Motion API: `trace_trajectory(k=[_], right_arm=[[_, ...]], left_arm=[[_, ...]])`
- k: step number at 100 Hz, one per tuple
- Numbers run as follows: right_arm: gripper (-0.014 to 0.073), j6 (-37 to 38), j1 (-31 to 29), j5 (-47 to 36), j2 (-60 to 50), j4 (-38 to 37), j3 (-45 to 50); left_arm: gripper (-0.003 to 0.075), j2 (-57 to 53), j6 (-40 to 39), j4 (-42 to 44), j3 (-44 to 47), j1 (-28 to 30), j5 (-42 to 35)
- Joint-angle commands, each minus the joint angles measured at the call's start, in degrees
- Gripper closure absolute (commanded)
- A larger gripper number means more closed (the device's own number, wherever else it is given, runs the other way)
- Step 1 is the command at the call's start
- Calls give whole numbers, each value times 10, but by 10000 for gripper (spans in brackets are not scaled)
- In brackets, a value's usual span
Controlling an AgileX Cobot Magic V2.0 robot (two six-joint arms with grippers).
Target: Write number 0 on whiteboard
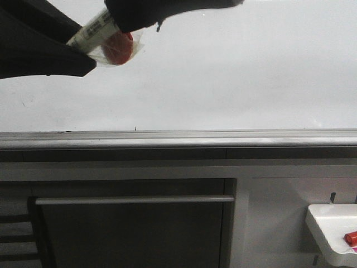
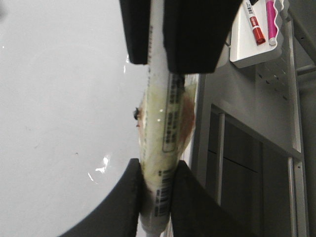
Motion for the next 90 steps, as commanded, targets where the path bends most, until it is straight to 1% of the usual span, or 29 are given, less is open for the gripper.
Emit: trace_trajectory(k=[1,30,37,44,47,49,54,59,64,67,77,90], right_arm=[[659,-7,3,-36,-7,-1,-19],[660,-7,3,-54,-7,-1,-19],[660,-7,3,-55,-7,-1,-18],[660,-7,3,-55,-7,-1,-18],[660,-7,3,-52,-7,-1,-18],[660,-7,3,-49,-7,-1,-18],[660,-7,3,-41,-7,-1,-18],[660,-7,3,-37,-7,-1,-18],[660,-7,3,-37,-7,-1,-18],[659,-7,3,-37,-7,-1,-18],[659,-7,-5,-30,-7,-1,-17],[660,-7,-25,-2,-7,-1,-16]], left_arm=[[741,-7,-4,-4,-16,-5,-37],[739,-7,-4,-6,-16,-5,-26],[714,-7,-4,-18,-16,-5,-25],[627,-7,-4,-30,-16,-5,-25],[563,-7,-4,-30,-16,-5,-25],[533,-7,-4,-30,-16,-5,-24],[409,-7,-4,-33,-16,-5,-21],[318,-11,-4,-47,-16,-5,-13],[267,-20,-4,-64,-16,-5,4],[258,-27,-4,-73,-16,-5,23],[267,-69,-4,-99,-16,-5,77],[316,-152,-4,-133,-16,-5,110]])
